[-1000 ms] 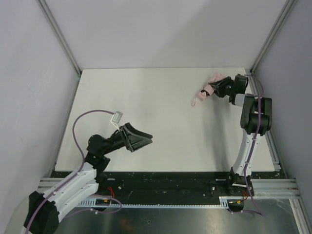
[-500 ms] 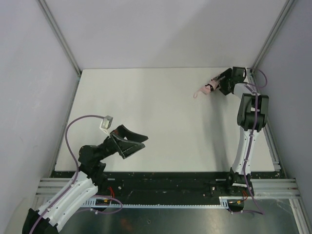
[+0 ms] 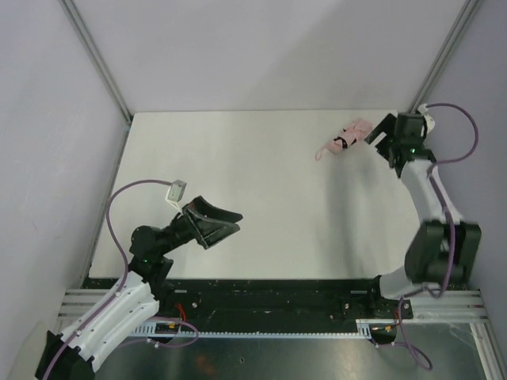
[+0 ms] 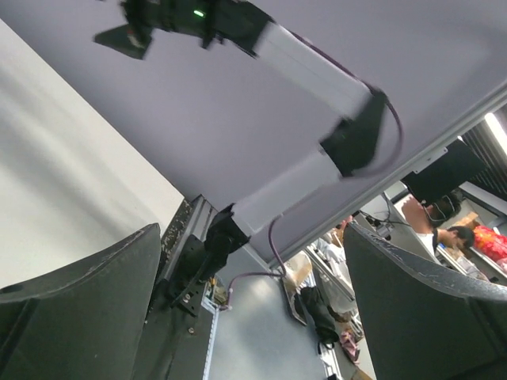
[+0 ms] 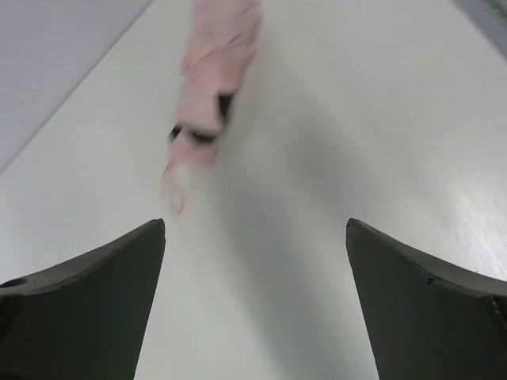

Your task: Put away the umbrella

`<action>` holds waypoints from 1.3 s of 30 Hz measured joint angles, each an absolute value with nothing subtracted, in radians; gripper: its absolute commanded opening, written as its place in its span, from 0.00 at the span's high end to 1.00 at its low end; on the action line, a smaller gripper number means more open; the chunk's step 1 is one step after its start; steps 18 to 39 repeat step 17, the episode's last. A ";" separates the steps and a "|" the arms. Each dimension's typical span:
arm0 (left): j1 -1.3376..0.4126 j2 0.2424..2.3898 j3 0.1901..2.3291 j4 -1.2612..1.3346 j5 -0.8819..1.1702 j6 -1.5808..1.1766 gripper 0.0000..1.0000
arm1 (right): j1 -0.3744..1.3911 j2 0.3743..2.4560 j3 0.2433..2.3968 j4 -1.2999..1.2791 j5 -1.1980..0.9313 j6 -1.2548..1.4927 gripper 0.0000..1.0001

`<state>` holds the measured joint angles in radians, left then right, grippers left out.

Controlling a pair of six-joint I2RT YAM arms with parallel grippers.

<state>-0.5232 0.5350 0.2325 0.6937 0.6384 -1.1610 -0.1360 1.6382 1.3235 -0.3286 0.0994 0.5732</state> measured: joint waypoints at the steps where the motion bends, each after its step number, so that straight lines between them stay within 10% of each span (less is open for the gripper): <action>1: -0.523 0.548 0.242 0.691 0.633 -1.157 0.02 | -0.092 1.526 1.256 -0.337 0.133 0.556 0.01; 16: -0.516 0.550 0.260 0.665 0.511 -1.141 0.01 | 0.831 0.695 0.847 -0.561 0.356 0.520 0.01; 39: -0.515 0.536 0.261 0.662 0.498 -1.137 0.01 | 0.850 0.638 0.846 -0.555 0.364 0.514 0.01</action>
